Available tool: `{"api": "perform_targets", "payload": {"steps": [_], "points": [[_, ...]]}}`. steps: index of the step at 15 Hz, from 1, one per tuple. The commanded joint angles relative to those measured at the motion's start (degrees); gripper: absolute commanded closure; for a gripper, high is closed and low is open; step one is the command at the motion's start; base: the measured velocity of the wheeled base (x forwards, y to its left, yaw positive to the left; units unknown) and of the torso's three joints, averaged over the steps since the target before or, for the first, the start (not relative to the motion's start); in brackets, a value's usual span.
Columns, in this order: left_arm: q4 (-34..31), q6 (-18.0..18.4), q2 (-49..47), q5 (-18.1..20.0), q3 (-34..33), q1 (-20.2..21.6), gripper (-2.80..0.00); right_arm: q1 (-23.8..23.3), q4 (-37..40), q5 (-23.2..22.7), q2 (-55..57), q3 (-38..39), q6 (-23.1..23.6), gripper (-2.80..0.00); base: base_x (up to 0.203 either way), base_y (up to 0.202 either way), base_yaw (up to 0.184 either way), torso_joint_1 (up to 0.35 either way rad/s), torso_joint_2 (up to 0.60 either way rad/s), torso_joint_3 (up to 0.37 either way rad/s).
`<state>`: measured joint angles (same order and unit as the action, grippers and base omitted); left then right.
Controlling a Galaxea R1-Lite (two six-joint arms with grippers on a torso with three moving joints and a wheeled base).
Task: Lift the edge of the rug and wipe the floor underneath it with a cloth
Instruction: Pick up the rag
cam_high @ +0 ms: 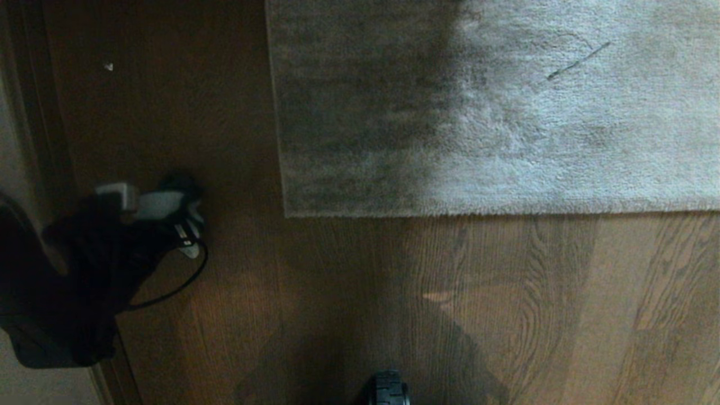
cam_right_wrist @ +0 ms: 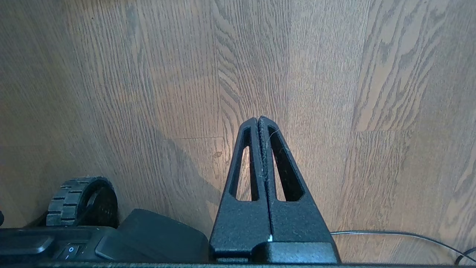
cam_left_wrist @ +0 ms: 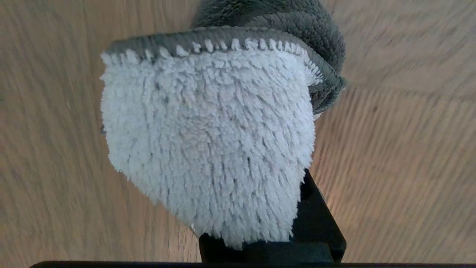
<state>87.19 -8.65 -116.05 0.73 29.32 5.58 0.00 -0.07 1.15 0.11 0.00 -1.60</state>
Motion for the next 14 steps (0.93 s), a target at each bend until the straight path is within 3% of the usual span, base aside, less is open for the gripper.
{"api": "perform_targets", "payload": {"steps": [1,8,14], "points": [[2.07,-0.05,2.44,-0.03,-0.12,0.04,0.0,0.0,-0.01,0.0,-0.02,0.0,0.01,0.0,0.0,0.0,0.0,0.0,0.0,0.0],[-5.64,0.04,12.24,-0.27,-1.76,0.83,0.0,0.0,-0.01,0.0,-0.02,0.0,0.01,0.0,0.0,0.0,0.0,0.0,0.0,0.0],[-5.98,0.6,20.1,-0.04,-11.74,4.22,0.0,0.0,-0.01,0.0,-0.02,0.0,0.01,0.0,0.0,0.0,0.0,0.0,0.0,0.0]]}}
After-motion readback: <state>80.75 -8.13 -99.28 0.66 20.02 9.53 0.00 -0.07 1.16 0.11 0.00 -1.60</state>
